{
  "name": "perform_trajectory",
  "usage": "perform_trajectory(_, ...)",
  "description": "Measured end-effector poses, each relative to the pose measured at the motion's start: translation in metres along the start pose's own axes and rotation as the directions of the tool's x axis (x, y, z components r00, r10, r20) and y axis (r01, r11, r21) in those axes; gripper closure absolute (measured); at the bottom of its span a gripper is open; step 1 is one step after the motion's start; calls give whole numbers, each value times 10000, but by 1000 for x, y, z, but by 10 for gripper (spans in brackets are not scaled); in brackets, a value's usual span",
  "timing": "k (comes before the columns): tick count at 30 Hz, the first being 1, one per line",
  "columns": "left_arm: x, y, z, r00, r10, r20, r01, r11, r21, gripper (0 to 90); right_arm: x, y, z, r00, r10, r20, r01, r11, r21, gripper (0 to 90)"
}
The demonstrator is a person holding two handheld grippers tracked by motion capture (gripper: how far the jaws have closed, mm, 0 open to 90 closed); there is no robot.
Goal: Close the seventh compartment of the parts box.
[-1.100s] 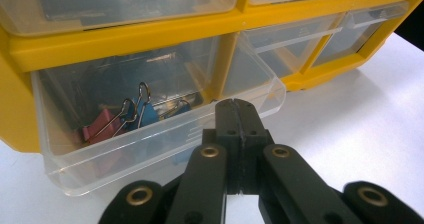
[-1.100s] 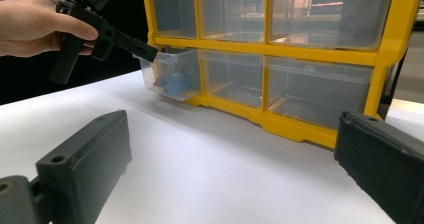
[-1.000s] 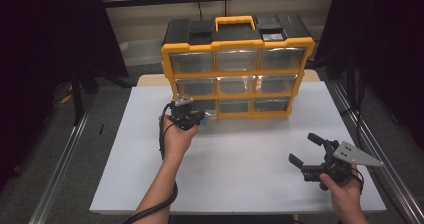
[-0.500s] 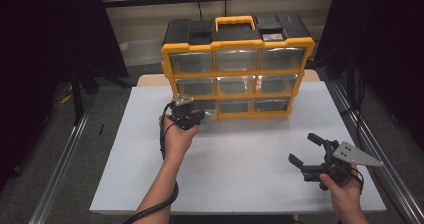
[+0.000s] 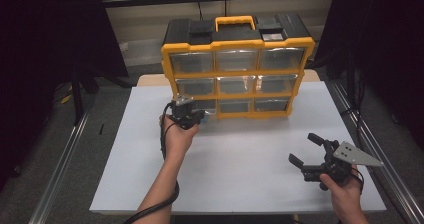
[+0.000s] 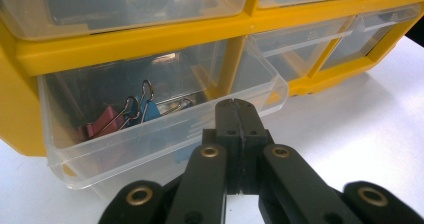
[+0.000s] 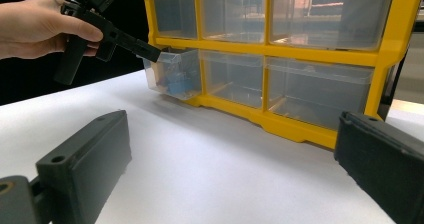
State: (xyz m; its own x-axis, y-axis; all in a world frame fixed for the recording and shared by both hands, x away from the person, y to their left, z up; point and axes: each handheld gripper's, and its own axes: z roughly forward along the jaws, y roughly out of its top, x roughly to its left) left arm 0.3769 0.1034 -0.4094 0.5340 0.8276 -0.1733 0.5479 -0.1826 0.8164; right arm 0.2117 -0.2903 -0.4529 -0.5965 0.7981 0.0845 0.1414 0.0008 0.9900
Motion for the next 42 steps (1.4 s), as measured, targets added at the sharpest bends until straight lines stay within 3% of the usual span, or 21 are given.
perform_trajectory(42, 6, 4, 2, 9995, 57, -318, -61, 9999, -104, 900, 0, 0, 0, 10000, -26, 28, 26, 10000, -1, 16)
